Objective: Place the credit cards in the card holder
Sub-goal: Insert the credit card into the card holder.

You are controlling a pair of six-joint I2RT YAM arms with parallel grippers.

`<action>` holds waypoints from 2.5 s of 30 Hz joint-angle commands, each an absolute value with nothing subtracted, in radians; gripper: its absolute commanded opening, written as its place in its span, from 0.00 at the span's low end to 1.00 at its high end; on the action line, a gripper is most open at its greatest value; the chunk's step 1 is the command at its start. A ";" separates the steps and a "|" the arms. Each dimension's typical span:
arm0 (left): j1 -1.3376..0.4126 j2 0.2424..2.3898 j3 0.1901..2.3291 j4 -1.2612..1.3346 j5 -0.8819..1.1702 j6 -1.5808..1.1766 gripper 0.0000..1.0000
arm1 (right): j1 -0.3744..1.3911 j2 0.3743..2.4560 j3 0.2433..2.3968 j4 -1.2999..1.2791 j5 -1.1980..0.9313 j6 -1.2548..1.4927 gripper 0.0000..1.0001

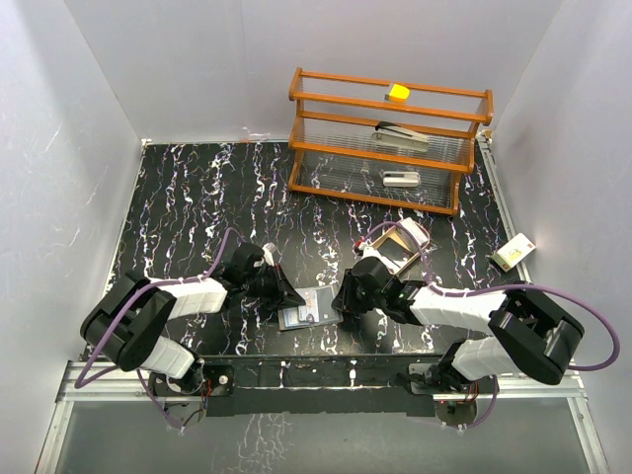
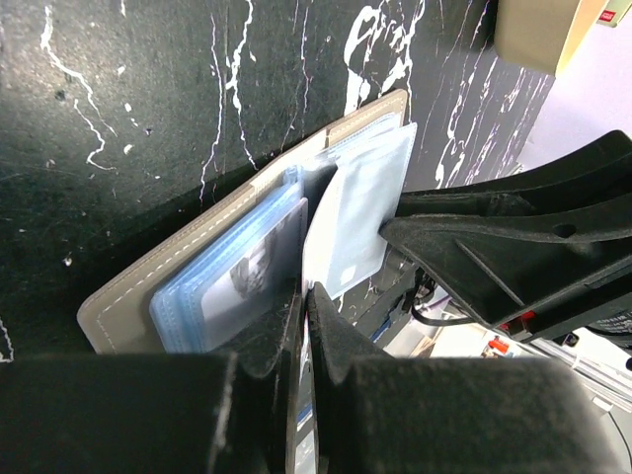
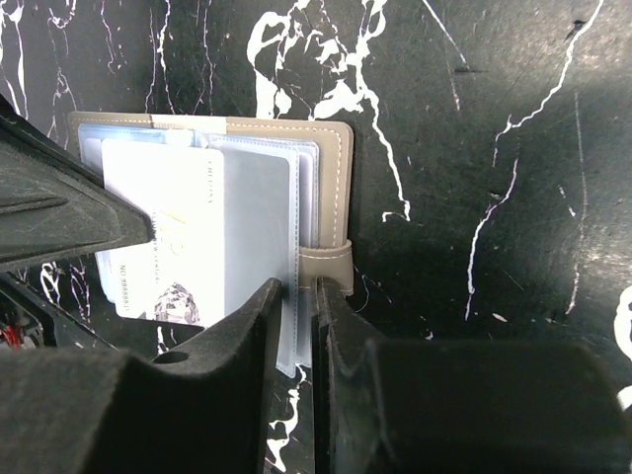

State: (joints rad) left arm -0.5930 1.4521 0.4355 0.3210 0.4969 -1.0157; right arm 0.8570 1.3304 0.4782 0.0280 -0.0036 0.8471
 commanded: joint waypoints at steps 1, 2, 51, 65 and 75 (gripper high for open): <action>-0.597 1.481 0.417 0.333 0.457 -1.012 0.00 | 0.867 1.336 0.457 0.064 -0.040 0.874 0.16; -0.597 1.486 0.416 0.335 0.454 -1.011 0.00 | 0.867 1.338 0.457 0.065 -0.042 0.874 0.16; -0.622 1.374 0.555 0.018 0.274 -0.914 0.41 | 0.872 1.344 0.433 0.137 -0.051 0.958 0.13; -0.623 1.422 0.506 0.160 0.379 -0.977 0.46 | 0.873 1.361 0.447 0.146 -0.053 0.946 0.13; -0.633 1.496 0.487 0.324 0.482 -1.042 0.46 | 0.874 1.402 0.466 0.177 -0.062 0.918 0.13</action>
State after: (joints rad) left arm -0.6220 1.4628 0.5003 0.2741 0.4271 -1.0203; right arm 0.8684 1.3746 0.4427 0.1486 -0.0681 0.9443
